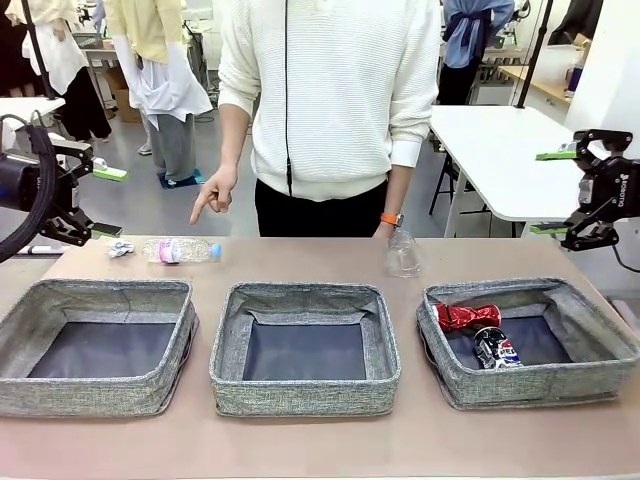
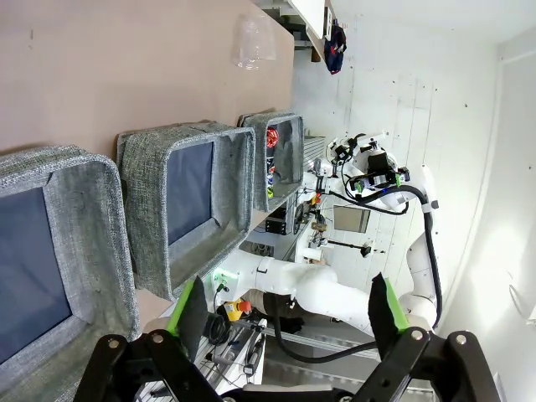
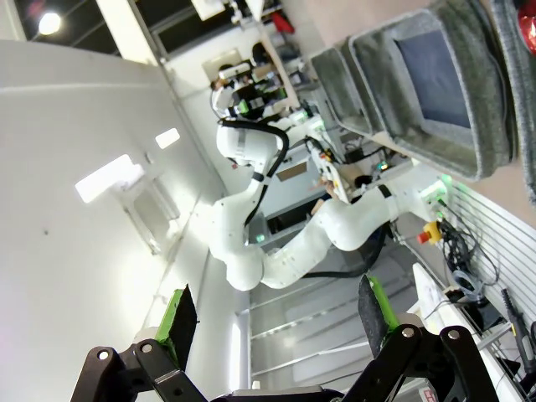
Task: Sort the waste into the appropriate baskets.
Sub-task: Pick up the waste item pointed out by the person.
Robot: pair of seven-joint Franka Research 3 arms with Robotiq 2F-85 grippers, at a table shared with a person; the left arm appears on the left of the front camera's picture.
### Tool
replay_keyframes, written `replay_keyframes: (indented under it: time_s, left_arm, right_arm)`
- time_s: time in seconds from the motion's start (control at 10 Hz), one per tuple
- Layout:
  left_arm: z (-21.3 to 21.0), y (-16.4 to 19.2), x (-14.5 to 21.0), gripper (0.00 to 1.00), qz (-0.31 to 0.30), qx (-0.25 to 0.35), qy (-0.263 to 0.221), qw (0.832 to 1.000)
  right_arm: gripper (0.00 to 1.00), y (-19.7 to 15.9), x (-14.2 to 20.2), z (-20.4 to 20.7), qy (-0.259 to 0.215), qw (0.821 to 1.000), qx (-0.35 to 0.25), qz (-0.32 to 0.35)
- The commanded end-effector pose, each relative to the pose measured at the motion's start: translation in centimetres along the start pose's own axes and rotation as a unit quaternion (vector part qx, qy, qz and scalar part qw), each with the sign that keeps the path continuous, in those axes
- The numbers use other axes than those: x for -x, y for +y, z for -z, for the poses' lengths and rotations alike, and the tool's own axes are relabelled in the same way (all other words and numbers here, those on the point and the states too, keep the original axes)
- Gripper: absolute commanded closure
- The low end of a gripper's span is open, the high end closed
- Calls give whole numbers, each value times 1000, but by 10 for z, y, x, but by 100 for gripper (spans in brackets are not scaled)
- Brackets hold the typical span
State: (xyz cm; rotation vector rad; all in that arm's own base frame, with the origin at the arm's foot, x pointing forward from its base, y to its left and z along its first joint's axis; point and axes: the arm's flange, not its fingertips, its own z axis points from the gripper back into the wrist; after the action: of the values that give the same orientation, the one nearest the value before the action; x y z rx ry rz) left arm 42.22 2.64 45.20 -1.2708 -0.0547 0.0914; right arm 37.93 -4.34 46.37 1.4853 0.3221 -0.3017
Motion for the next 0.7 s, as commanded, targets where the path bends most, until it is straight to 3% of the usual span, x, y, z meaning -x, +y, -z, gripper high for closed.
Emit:
replay_keyframes:
  time_s: [0.0, 0.1, 0.2, 0.3, 0.5, 0.6]
  left_arm:
    - [0, 0, 0, 0, 0, 0, 0, 1000]
    - [2, -11, -22, 0, 115, -143, 7, 983]
    - [8, -27, -52, 0, 320, -210, 2, 924]
    - [14, -36, -72, 0, 447, -248, 39, 858]
    - [38, -50, -106, 0, 580, -363, 22, 729]
    - [56, -55, -114, 0, 594, -413, 63, 688]
  right_arm:
    - [0, 3, -1, 1, -4, 1000, -4, -4]
    - [0, 3, -1, 1, -4, 1000, -4, -4]
    - [0, 3, -1, 1, -4, 1000, -4, -4]
    - [0, 3, -1, 1, -4, 1000, -4, -4]
    - [0, 3, -1, 1, -4, 1000, -4, -4]
    - [0, 3, -1, 1, -4, 1000, -4, -4]
